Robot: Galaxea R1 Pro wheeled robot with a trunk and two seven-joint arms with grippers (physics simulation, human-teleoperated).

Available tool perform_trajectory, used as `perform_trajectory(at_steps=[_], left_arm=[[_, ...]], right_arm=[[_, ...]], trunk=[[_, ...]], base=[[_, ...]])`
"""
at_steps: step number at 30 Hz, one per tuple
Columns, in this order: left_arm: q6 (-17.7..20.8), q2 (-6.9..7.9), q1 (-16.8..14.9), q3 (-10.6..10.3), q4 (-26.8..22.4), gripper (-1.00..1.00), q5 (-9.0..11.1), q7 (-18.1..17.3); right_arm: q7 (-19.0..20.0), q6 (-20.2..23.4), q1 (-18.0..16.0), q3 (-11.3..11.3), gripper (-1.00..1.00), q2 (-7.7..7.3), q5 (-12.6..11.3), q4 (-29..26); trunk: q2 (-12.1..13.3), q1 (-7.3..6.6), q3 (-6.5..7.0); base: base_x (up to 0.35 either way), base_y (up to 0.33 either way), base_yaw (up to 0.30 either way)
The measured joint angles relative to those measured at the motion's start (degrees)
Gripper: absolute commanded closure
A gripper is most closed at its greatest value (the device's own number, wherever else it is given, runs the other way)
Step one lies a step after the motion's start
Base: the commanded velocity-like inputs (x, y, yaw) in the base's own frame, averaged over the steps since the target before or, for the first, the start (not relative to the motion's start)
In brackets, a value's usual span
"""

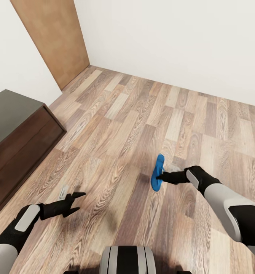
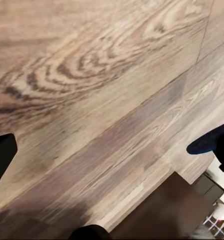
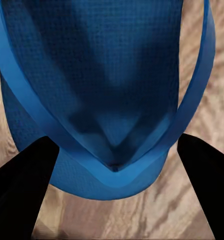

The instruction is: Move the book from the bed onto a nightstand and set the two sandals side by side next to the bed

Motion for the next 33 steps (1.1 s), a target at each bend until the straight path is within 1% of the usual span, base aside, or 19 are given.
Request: perform_trajectory(at_steps=[1,2,4,5,8,9,10,11,12,13,15,18,20,22,23,27,31,32,33], left_arm=[[-0.14,0.03,0.38,0.01,-0.01,-1.0,-0.67,-1.24],[-0.78,0.06,1.09,0.01,-0.01,-1.0,-1.98,-3.54],[-2.04,0.07,1.79,0.02,0.01,-1.0,-3.28,-5.69],[-3.88,0.06,2.52,0.02,0.07,-1.0,-4.62,-7.57],[-7.03,0.04,3.72,0.03,0.27,-1.0,-6.31,-10.27],[-10.56,0.01,5.13,0.05,0.96,-1.0,-7.78,-13.78],[-11.36,-0.01,5.51,0.06,1.28,-1.0,-7.94,-14.77],[-12.04,-0.02,5.78,0.07,1.63,-1.0,-8.11,-15.66],[-13.37,-0.04,6.24,0.06,2.62,-1.0,-8.41,-17.44],[-14.01,-0.04,6.43,0.06,3.22,-1.0,-8.5,-18.31],[-15.2,-0.07,6.72,0.04,4.53,-1.0,-8.72,-19.85],[-18.81,-0.39,7.11,0.05,8.24,-1.0,-10.46,-23.37],[-20.09,-0.33,7.17,0.08,9.19,-1.0,-11.64,-25.43],[-20.61,-0.24,7.19,0.1,9.78,-1.0,-12.26,-27.22],[-20.98,-0.18,7.21,0.11,10.47,-1.0,-12.76,-29.01],[-21.47,-0.09,7.23,0.13,12.01,-1.0,-14.04,-32.3],[-21.67,-0.17,7.24,0.14,12.54,-1.0,-15.76,-33.51],[-21.7,-0.2,7.24,0.14,12.62,-1.0,-16.43,-33.71],[-21.75,-0.41,7.24,0.13,12.72,-1.0,-17.33,-33.96]], right_arm=[[1.16,-0.9,0.68,0.06,1.0,-0.05,0.13,0.33],[3.28,-2.48,2.01,0.06,1.0,-0.12,-0.02,1.34],[5.24,-4.58,3.44,0.08,1.0,-0.17,0.0,2.75],[6.77,-6.82,4.52,0.2,1.0,-0.2,0.05,4.53],[8.58,-10.76,5.57,0.07,1.0,-0.25,-0.19,7.89],[10.38,-16.14,6.15,-0.54,1.0,-0.72,-1.52,12.53],[10.84,-17.69,6.34,0.55,1.0,-0.96,-1.74,13.51],[11.22,-18.72,6.43,-0.6,1.0,-1.2,-2.78,14.03],[12.05,-20.67,6.8,-0.27,1.0,-1.74,-4.29,14.86],[12.51,-21.44,7.06,-0.27,1.0,-2.02,-5.19,15.19],[13.56,-22.53,7.78,-0.22,1.0,-2.5,-7.04,15.63],[17.88,-23.92,9.73,-0.27,1.0,-3.37,-11.61,16.18],[19.92,-24.17,10.41,-0.2,1.0,-3.6,-12.74,16.3],[20.98,-24.28,10.93,-0.19,1.0,-3.77,-13.24,16.36],[21.69,-24.37,11.6,-0.02,1.0,-3.89,-13.59,16.41],[22.67,-24.49,12.98,-0.17,1.0,-4.34,-14.16,16.44],[23.55,-24.54,13.73,-0.26,1.0,-4.85,-14.89,16.45],[23.85,-24.54,14.14,-0.21,1.0,-5.01,-15.44,16.46],[24.21,-24.49,15.36,-0.25,1.0,-5.31,-17.09,16.47]], trunk=[[0.01,-0.03,0.22],[0.03,-0.05,0.44],[0.05,-0.1,0.89],[0.07,-0.13,1.11],[0.11,-0.21,1.78],[0.12,-0.23,1.99],[0.13,-0.26,2.22],[0.15,-0.29,2.44],[0.16,-0.31,2.66],[0.18,-0.34,2.89],[0.2,-0.39,3.33],[0.24,-0.47,3.99],[0.27,-0.52,4.44],[0.3,-0.57,4.88],[0.31,-0.59,5.1],[0.36,-0.7,5.99],[0.42,-0.8,6.88],[0.43,-0.83,7.1],[0.44,-0.85,7.32]], base=[[0.0,0.0,0.0],[0.0,0.0,0.0],[0.0,0.0,0.0],[0.0,0.0,0.0],[0.0,0.0,0.0],[0.0,0.0,0.0],[0.0,0.0,0.0],[0.0,0.0,0.0],[0.0,0.0,0.0],[0.0,0.0,0.0],[0.0,0.0,0.0],[0.0,0.0,0.0],[0.0,0.0,0.0],[0.0,0.0,0.0],[0.0,0.0,0.0],[0.0,0.0,0.0],[0.0,0.0,0.0],[0.0,0.0,0.0],[0.0,0.0,0.0]])
